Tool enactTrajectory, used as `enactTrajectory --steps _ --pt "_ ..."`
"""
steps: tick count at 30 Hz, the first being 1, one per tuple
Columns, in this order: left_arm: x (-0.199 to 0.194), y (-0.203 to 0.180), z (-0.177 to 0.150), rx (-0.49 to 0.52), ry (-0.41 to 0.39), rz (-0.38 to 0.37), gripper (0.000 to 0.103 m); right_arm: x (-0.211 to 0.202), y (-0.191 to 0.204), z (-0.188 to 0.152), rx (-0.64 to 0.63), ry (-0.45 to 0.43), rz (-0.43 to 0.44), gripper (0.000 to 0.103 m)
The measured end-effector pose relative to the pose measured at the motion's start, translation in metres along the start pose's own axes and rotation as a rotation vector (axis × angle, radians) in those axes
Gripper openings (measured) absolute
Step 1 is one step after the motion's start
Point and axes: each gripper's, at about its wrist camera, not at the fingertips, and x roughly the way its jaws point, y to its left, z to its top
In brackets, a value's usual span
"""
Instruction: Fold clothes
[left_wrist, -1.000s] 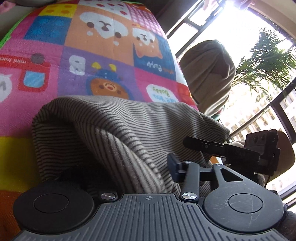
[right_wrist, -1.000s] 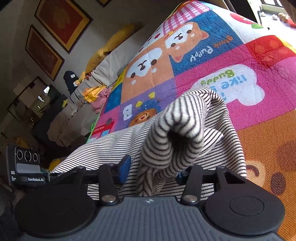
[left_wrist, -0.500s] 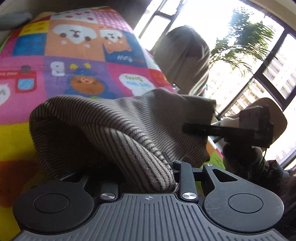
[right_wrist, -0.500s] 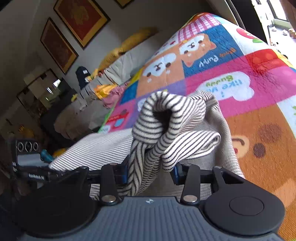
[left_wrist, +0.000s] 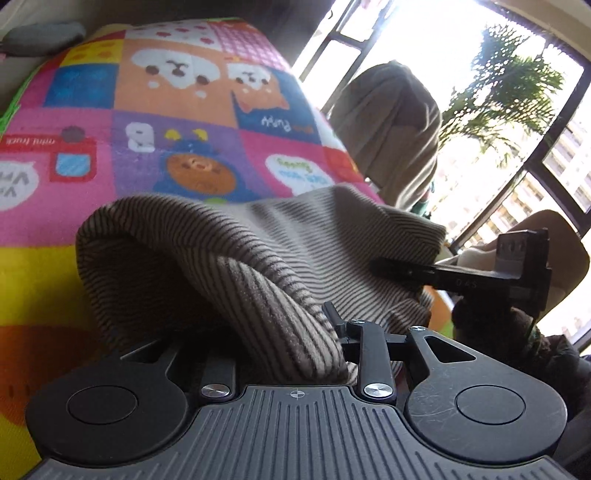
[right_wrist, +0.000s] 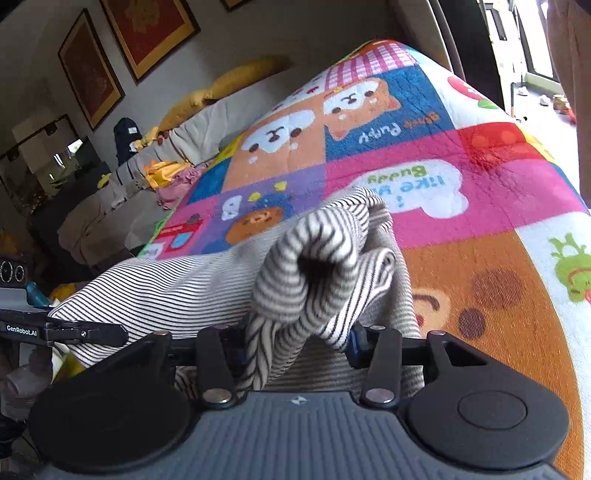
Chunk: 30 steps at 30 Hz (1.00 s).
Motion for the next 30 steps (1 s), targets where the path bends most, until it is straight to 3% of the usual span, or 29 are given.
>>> enactTrajectory --steps 3,7,11,14,16,18,20,21,25,30 --pt "-0.010 0.001 -0.010 0.016 -0.010 0.006 0.045 -0.013 0.002 -0.006 -0.043 -0.010 -0.041 0.060" --pt "-0.036 0.002 -0.007 0.038 -0.042 0.038 0.054 -0.039 -0.001 -0.002 -0.073 -0.029 -0.093 0.065" --pt "-0.070 -0.001 0.011 0.064 -0.168 0.065 0.069 -0.066 -0.002 0.014 -0.107 -0.132 -0.184 0.084" --pt "-0.077 -0.009 0.027 0.102 -0.244 0.041 0.077 -0.070 0.005 0.028 -0.171 -0.195 -0.273 0.091" --pt "-0.060 -0.013 0.032 0.113 -0.226 0.017 0.085 -0.054 0.008 0.029 -0.205 -0.162 -0.327 0.102" --pt "-0.042 -0.017 0.037 0.121 -0.203 -0.009 0.087 -0.032 0.009 0.027 -0.249 -0.091 -0.402 0.103" --pt "-0.018 -0.014 0.032 0.119 -0.126 0.018 0.087 -0.005 0.007 0.012 -0.333 -0.003 -0.499 0.103" --pt "-0.005 -0.012 0.030 0.117 -0.085 0.034 0.087 -0.004 0.005 0.009 -0.336 -0.004 -0.501 0.103" --pt "0.004 -0.008 0.023 0.152 -0.044 0.050 0.088 -0.014 0.001 0.012 -0.301 -0.017 -0.462 0.103" --pt "-0.013 -0.011 0.034 0.175 -0.110 0.065 0.094 -0.010 0.013 0.043 -0.302 -0.056 -0.435 0.103"
